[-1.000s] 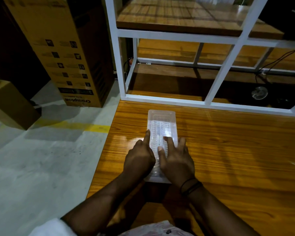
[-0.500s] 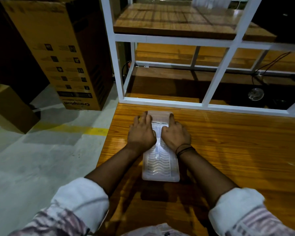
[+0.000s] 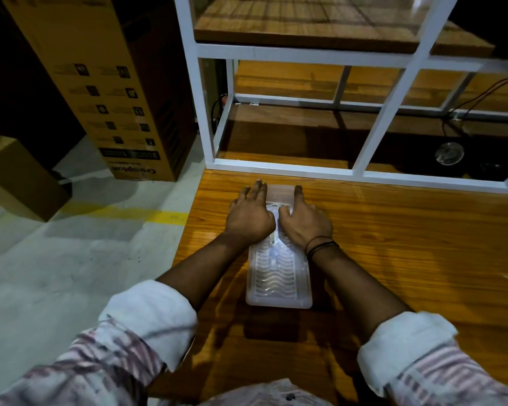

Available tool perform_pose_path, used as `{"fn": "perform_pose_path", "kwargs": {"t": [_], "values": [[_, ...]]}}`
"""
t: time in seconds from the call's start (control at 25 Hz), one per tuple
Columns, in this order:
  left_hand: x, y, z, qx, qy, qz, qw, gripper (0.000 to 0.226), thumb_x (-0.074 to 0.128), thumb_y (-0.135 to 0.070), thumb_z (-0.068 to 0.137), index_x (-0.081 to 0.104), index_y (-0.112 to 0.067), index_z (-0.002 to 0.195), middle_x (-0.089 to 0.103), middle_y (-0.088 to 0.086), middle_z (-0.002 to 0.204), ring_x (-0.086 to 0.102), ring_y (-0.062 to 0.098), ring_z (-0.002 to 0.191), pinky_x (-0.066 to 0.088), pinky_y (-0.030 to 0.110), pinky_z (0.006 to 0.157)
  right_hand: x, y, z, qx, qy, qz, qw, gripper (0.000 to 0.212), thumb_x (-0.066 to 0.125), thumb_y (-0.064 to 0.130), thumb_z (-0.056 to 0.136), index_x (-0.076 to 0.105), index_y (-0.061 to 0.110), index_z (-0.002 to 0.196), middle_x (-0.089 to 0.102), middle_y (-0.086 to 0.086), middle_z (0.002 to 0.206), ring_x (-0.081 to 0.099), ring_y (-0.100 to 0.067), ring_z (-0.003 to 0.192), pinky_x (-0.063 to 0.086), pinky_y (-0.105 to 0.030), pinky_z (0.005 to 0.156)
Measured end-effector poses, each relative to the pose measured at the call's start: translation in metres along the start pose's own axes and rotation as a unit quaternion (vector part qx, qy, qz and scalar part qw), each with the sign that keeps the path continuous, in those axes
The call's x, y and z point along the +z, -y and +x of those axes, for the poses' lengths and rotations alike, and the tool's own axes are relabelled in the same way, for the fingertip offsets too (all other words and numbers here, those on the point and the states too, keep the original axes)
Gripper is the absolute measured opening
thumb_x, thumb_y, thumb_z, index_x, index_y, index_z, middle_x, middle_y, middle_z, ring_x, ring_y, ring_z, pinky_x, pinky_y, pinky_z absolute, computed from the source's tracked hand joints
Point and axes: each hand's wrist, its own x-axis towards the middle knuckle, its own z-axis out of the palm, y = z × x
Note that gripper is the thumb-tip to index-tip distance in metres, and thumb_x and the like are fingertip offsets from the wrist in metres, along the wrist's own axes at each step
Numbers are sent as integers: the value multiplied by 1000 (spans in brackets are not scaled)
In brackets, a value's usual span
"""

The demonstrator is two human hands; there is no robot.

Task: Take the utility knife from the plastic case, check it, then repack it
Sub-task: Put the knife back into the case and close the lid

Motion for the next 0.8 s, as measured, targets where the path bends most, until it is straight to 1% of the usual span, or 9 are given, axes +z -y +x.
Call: {"fn": "perform_pose_path", "kwargs": {"t": [0.08,0.16,0.28,0.4,0.44,0.56,0.64,0.68,0.8], "values": [[4,-2,-4,0,-26,2,1000,73,47,-32,99,20,-14,164,15,4,174,14,29,160,27,52,125,1,1,-3,21,-11,22,999,74,40,49,95,19,18,159,68,-19,111,65,-39,95,48,-39,72],[5,-4,-10,0,-71,10,997,67,49,-30,97,32,-12,160,28,7,171,22,30,158,34,50,121,1,1,-10,26,-65,35,997,65,49,44,91,40,13,148,57,-20,127,57,-41,112,49,-43,85],[3,-3,-22,2,-153,-33,988,48,54,-19,95,57,-9,142,54,12,149,46,32,139,45,42,110,4,-3,-16,-38,-141,5,989,38,55,26,84,59,5,116,56,-20,117,55,-39,107,49,-44,87],[-3,-1,-37,35,-136,-84,987,38,56,-14,98,66,-9,135,62,16,144,57,36,132,47,39,107,-2,-9,-24,-98,-127,11,987,25,55,18,87,65,4,106,63,-18,107,59,-37,101,52,-43,83],[-6,2,-43,46,-107,-99,988,39,57,-14,99,64,-11,138,58,15,150,54,36,138,46,40,109,-4,-13,-30,-124,-117,-3,985,25,56,18,88,67,5,107,64,-17,109,60,-36,102,53,-43,85],[-23,16,-63,47,9,-105,993,47,59,-12,102,55,-23,148,35,0,168,22,27,159,33,46,125,-18,-29,-58,-156,-46,-4,987,33,54,21,94,61,13,124,61,-9,132,54,-32,118,48,-40,95],[-38,26,-76,81,68,-67,992,50,64,-14,101,54,-25,149,30,-7,169,22,19,159,32,42,126,-30,-39,-74,-148,12,7,989,36,52,27,97,56,20,133,52,-1,145,44,-28,127,44,-40,100],[-40,30,-82,101,105,-40,989,57,68,-20,98,49,-24,152,24,-8,171,22,17,159,33,39,126,-33,-42,-81,-154,22,-6,988,37,53,30,97,55,23,134,50,-1,146,41,-28,127,43,-41,99],[-41,34,-89,137,232,80,960,118,83,-55,77,13,-20,166,-16,-6,171,-6,17,160,19,42,131,-44,-39,-92,-170,44,-42,984,42,54,33,97,54,25,138,51,-1,138,38,-28,122,40,-41,97]]}}
